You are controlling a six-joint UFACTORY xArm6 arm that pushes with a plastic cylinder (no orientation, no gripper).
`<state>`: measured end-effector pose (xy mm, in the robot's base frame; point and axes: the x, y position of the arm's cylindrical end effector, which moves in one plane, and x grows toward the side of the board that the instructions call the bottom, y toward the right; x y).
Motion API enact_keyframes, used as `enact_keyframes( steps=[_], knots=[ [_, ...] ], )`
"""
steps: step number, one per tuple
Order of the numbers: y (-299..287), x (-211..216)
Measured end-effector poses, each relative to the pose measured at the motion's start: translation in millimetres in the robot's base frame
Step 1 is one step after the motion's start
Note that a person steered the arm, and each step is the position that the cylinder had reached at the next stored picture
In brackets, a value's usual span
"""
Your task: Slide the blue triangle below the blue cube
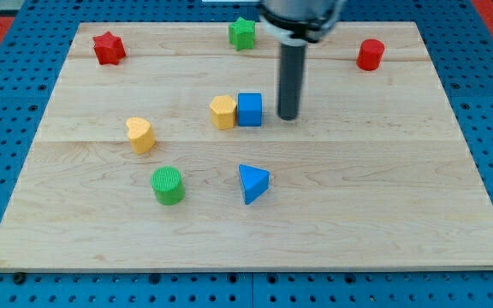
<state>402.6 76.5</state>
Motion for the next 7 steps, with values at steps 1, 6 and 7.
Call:
enact_keyframes(
  steps=[1, 6, 7],
  knots=[
    [56.2, 34.1],
    [-97.6, 155.6],
    [-95.6, 144.7]
  ],
)
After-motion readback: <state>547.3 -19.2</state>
